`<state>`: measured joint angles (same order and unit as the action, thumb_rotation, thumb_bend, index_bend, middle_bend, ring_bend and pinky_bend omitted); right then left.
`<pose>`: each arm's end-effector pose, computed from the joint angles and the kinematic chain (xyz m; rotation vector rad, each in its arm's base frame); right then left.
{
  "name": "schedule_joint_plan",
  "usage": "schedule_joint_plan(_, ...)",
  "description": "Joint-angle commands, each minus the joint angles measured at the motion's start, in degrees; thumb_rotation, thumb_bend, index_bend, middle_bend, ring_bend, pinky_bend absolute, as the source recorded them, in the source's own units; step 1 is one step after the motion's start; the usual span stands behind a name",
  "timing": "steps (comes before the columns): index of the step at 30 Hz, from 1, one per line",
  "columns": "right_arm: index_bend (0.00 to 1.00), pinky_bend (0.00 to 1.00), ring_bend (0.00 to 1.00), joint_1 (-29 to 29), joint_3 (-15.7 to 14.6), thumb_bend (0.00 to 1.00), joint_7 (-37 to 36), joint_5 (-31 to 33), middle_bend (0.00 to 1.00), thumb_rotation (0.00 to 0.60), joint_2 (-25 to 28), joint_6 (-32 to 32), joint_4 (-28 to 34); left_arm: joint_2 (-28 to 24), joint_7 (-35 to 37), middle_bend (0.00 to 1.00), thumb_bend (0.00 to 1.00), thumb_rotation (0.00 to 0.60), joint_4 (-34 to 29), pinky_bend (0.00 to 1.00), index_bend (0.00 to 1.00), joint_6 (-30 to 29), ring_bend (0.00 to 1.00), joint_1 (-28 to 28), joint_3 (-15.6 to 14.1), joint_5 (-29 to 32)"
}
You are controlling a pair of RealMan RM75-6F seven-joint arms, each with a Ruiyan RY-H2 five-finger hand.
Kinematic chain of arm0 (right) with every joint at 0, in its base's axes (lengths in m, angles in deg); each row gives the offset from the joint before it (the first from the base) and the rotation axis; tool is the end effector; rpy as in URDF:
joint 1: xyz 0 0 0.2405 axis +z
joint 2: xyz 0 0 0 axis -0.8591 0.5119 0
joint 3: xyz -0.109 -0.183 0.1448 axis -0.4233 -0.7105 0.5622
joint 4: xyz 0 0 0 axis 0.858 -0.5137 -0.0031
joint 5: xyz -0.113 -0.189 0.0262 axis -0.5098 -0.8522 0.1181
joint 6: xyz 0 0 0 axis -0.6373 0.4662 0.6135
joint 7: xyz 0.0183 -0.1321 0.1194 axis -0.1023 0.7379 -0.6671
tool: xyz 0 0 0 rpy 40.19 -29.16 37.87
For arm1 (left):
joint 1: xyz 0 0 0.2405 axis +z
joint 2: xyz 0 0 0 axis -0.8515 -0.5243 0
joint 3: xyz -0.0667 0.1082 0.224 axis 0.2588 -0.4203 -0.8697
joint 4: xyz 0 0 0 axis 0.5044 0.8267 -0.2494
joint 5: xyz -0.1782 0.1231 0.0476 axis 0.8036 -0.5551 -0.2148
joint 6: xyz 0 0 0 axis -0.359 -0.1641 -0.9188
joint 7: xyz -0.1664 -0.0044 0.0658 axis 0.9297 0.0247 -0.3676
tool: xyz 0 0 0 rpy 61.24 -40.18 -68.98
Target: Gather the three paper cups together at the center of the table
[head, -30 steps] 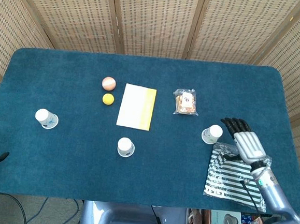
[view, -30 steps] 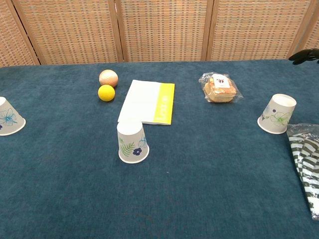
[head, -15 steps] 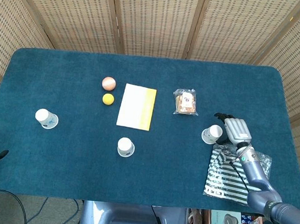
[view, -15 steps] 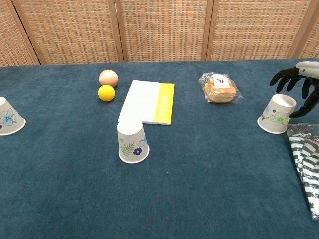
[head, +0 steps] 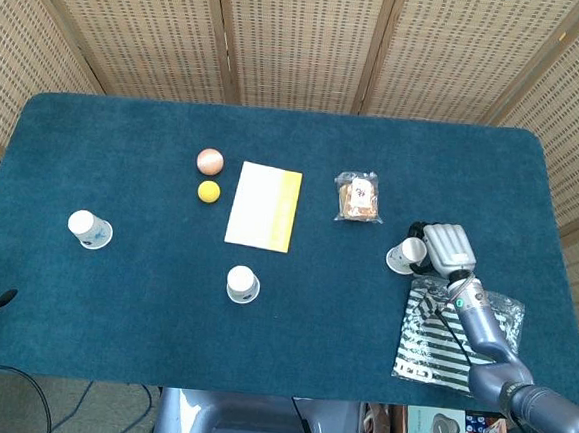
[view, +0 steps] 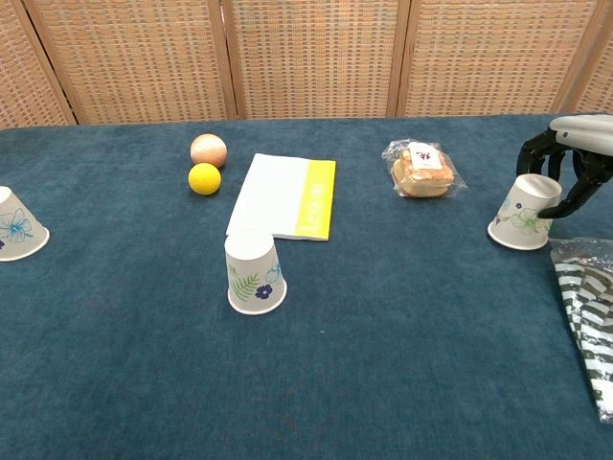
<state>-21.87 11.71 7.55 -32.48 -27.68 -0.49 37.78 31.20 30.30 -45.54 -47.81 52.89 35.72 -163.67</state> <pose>-0.2615 -0.4282 0.0333 1.6775 -0.9697 0.7869 -0.3211 0.2282 0.1713 -1.3016 -0.8926 -0.8203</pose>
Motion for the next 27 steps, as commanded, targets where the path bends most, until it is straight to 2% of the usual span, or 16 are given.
schedule_joint_plan(1, 0.46, 0.63, 0.46, -1.17, -0.69, 0.37, -0.91, -4.21, 0.55, 0.600, 4.73, 3.93, 8.41, -0.05, 0.03, 0.00, 0.06, 0.600, -0.07, 0.00, 0.00, 0.02, 0.00, 0.01, -0.10, -0.12)
schedule_joint_plan(7, 0.46, 0.63, 0.46, -1.75, -2.63, 0.37, 1.98, -12.13, 0.55, 0.600, 12.43, 8.04, 23.98, -0.16, 0.00, 0.00, 0.06, 0.600, -0.48, 0.00, 0.00, -0.22, 0.00, 0.09, -0.51, -1.02)
schedule_joint_plan(10, 0.46, 0.63, 0.46, -1.37, -2.76, 0.37, 4.69, -13.72, 0.55, 0.600, 13.81, 8.75, 29.45, -0.24, 0.05, 0.00, 0.06, 0.600, -0.75, 0.00, 0.00, -0.71, 0.00, 0.28, -0.68, -1.59)
schedule_joint_plan(13, 0.46, 0.63, 0.46, -0.26, -2.38, 0.37, 8.89, -12.70, 0.55, 0.600, 13.19, 7.78, 33.55, -0.30, 0.09, 0.00, 0.06, 0.600, -0.90, 0.00, 0.00, -1.03, 0.00, 0.48, -0.89, -1.97)
schedule_joint_plan(19, 0.46, 0.63, 0.46, 2.68, -0.92, 0.37, 18.62, -5.05, 0.55, 0.600, 7.89, 4.92, 35.75, -0.38, 0.22, 0.00, 0.06, 0.600, -0.91, 0.00, 0.00, -0.76, 0.00, 0.48, -1.25, -2.32)
schedule_joint_plan(27, 0.46, 0.63, 0.46, 7.13, 0.11, 0.37, 29.33, 3.10, 0.54, 0.600, -0.67, 3.65, 32.01, -1.02, 1.84, 0.00, 0.06, 0.600, -0.72, 0.00, 0.00, -0.17, 0.00, 0.44, -1.15, -1.85)
